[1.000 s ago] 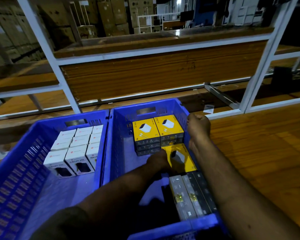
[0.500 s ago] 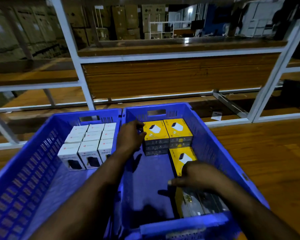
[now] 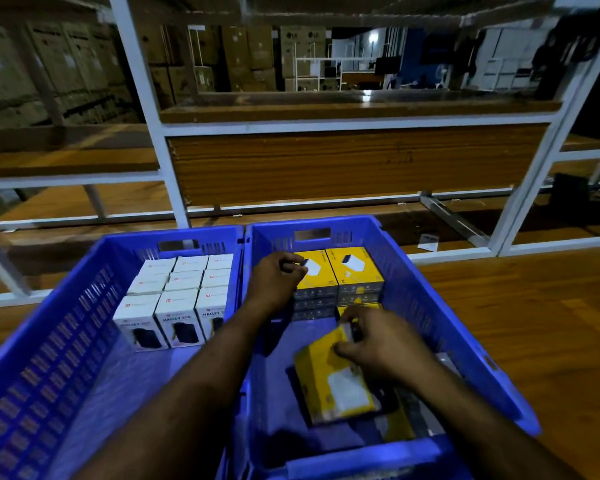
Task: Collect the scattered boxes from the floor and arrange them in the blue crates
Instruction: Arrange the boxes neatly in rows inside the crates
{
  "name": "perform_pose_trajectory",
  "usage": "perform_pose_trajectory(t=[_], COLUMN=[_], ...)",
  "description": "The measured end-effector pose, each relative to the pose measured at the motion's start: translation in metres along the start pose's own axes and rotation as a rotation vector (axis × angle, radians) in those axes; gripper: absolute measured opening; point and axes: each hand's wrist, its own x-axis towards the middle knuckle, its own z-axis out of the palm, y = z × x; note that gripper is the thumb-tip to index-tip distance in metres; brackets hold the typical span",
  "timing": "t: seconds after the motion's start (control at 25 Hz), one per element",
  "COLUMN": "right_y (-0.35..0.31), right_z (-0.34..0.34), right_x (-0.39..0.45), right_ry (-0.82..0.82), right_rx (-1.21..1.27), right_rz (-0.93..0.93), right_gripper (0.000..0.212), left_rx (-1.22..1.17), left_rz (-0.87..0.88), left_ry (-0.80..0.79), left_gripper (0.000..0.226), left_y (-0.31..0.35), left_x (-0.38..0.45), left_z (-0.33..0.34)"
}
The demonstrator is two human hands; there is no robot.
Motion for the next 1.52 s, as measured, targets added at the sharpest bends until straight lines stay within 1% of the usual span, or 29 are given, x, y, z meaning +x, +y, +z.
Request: perform_pose_trajectory(t=[0.08, 0.2, 0.28, 0.32, 0.36, 0.44, 0.52, 0.6, 0.68, 0.72, 0.76, 0.8, 0.84, 0.88, 0.92, 0.96, 1.0, 1.04, 1.08, 1.12, 1.2, 1.24, 1.28, 1.36, 1.44, 1.52], right_y=[0.008, 0.013, 0.013, 0.012, 0.011, 0.011, 0.010, 0.009, 0.010, 0.010, 0.012, 0.015, 0.018, 0.019, 0.022, 0.023, 0.023, 0.027, 0.029, 0.032, 0.035, 0.033, 0.031, 0.027, 0.025, 0.025], right_z=[-0.008, -0.020, -0.028, -0.029, -0.029, -0.019, -0.008, -0.001, 0.000, -0.001, -0.001, 0.000, -0.001, -0.002, -0.002, -0.004, -0.006, -0.003, -0.003, -0.001, 0.000, -0.002, -0.002, -0.002, -0.001, 0.000], right_x=[0.020, 0.049, 0.065, 0.072, 0.078, 0.083, 0.083, 0.078, 0.073, 0.072, 0.073, 0.074, 0.075, 0.076, 0.078, 0.080, 0.080, 0.084, 0.086, 0.088, 0.092, 0.091, 0.090, 0.087, 0.085, 0.086], right_ry=[0.147, 0.348, 0.382, 0.378, 0.362, 0.292, 0.202, 0.094, 0.018, 0.004, 0.028, 0.091, 0.189, 0.309, 0.426, 0.499, 0.535, 0.544, 0.531, 0.515, 0.436, 0.381, 0.322, 0.274, 0.264, 0.286], right_rx=[0.258, 0.721, 1.021, 1.143, 1.236, 1.334, 1.397, 1.425, 1.411, 1.386, 1.314, 1.212, 1.070, 0.911, 0.750, 0.651, 0.620, 0.676, 0.801, 1.002, 1.370, 1.435, 1.423, 1.341, 1.310, 1.294], right_rz=[0.067, 0.221, 0.309, 0.355, 0.397, 0.452, 0.468, 0.460, 0.391, 0.342, 0.272, 0.173, 0.069, -0.036, -0.104, -0.136, -0.128, -0.098, -0.022, 0.075, 0.275, 0.327, 0.331, 0.274, 0.229, 0.216], right_gripper=[0.034, 0.020, 0.017, 0.017, 0.016, 0.015, 0.012, 0.010, 0.009, 0.011, 0.017, 0.026, 0.036, 0.045, 0.053, 0.061, 0.067, 0.069, 0.068, 0.063, 0.042, 0.031, 0.028, 0.031, 0.032, 0.032], left_rx=[-0.156, -0.259, -0.311, -0.364, -0.432, -0.573, -0.633, -0.622, -0.594, -0.626, -0.713, -0.834, -0.944, -0.994, -0.991, -0.962, -0.913, -0.880, -0.848, -0.821, -0.770, -0.748, -0.739, -0.724, -0.671, -0.619], left_rz=[-0.097, -0.248, -0.321, -0.353, -0.377, -0.390, -0.389, -0.384, -0.353, -0.347, -0.366, -0.401, -0.437, -0.468, -0.487, -0.497, -0.490, -0.470, -0.440, -0.411, -0.351, -0.340, -0.334, -0.332, -0.336, -0.331], left_ry=[-0.030, -0.027, -0.088, -0.131, -0.159, -0.159, -0.112, -0.086, -0.066, -0.056, -0.064, -0.106, -0.176, -0.251, -0.311, -0.355, -0.390, -0.411, -0.424, -0.426, -0.432, -0.438, -0.439, -0.441, -0.437, -0.455], left_gripper=[0.025, 0.045, 0.051, 0.049, 0.046, 0.039, 0.040, 0.040, 0.038, 0.037, 0.042, 0.052, 0.065, 0.075, 0.076, 0.068, 0.054, 0.044, 0.038, 0.033, 0.025, 0.027, 0.029, 0.029, 0.026, 0.025], left_y=[0.004, 0.002, 0.001, 0.002, 0.003, 0.005, 0.005, 0.006, 0.010, 0.012, 0.014, 0.014, 0.015, 0.014, 0.014, 0.015, 0.016, 0.018, 0.020, 0.021, 0.020, 0.020, 0.021, 0.018, 0.018, 0.014], left_x=[-0.002, 0.000, 0.002, 0.002, 0.001, 0.001, 0.002, 0.003, 0.001, 0.001, 0.001, 0.001, 0.002, 0.002, 0.001, -0.002, -0.004, -0.006, -0.008, -0.009, -0.011, -0.012, -0.012, -0.011, -0.012, -0.010], left_z=[0.002, 0.003, 0.001, 0.000, 0.000, -0.001, -0.002, -0.002, 0.000, -0.001, -0.004, -0.008, -0.013, -0.016, -0.017, -0.015, -0.012, -0.010, -0.008, -0.006, -0.004, -0.005, -0.006, -0.006, -0.006, -0.005])
